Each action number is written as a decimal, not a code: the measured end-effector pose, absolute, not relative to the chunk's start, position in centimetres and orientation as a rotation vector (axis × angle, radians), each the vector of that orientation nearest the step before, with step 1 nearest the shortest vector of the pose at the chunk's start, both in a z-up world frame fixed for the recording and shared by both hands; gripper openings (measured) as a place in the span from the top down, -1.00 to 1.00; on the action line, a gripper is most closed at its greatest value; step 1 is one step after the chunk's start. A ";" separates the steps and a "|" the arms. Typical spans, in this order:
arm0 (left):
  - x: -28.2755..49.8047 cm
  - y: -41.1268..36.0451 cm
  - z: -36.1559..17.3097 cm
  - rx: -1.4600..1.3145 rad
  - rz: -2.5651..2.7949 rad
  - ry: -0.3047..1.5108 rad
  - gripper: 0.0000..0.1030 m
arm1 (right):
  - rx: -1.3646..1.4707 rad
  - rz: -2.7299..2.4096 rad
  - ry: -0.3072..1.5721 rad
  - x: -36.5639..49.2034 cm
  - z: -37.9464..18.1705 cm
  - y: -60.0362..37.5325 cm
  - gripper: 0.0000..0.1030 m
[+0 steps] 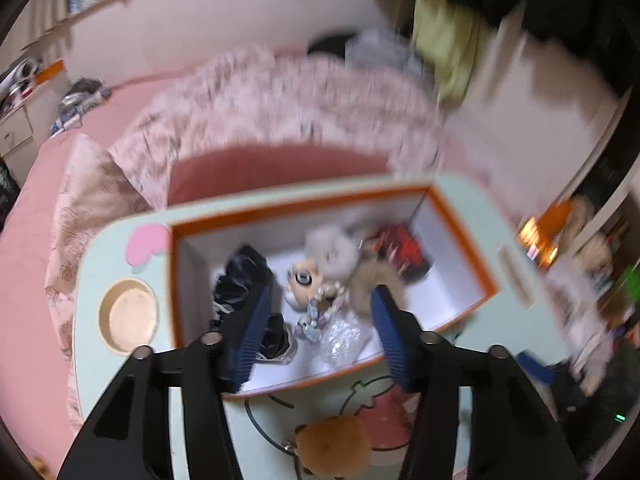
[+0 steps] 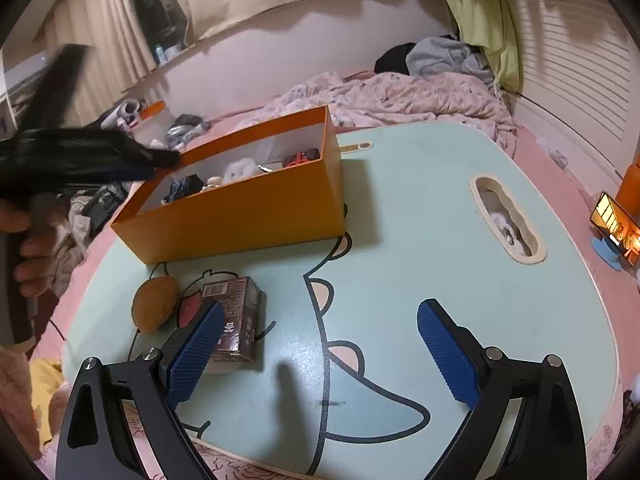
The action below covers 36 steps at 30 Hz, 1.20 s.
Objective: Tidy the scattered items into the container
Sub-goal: 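Grasp the beaded keychain figure with the left gripper and place it on the table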
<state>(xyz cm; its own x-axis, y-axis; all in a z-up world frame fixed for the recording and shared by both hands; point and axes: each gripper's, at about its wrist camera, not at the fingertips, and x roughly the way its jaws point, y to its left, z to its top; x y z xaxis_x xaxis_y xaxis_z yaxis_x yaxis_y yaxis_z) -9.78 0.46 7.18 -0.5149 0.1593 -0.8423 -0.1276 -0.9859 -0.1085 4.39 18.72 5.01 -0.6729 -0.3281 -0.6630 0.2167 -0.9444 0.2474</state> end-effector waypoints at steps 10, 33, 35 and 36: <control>-12.8 1.8 2.9 -1.644 2.521 0.003 0.80 | 1.097 -2.598 -0.245 4.4 4.7 19.2 -0.90; -1.2 -4.2 11.3 -1.138 2.553 -0.401 0.87 | 1.109 -2.593 -0.249 4.2 4.6 19.4 -0.90; 0.4 -5.3 8.8 -1.192 2.590 -0.478 0.87 | 1.113 -2.591 -0.245 4.2 4.6 19.4 -0.90; 1.1 -5.5 7.6 -1.209 2.618 -0.496 0.87 | 1.115 -2.591 -0.242 4.2 4.6 19.3 -0.90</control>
<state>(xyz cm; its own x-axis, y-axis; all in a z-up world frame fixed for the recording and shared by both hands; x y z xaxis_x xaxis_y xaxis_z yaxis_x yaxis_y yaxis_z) 1.12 -5.50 7.57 -0.6394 0.3297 -0.6946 -0.0530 -0.9202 -0.3879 4.24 19.35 4.56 -0.6493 -0.3457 -0.6774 0.2143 -0.9378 0.2732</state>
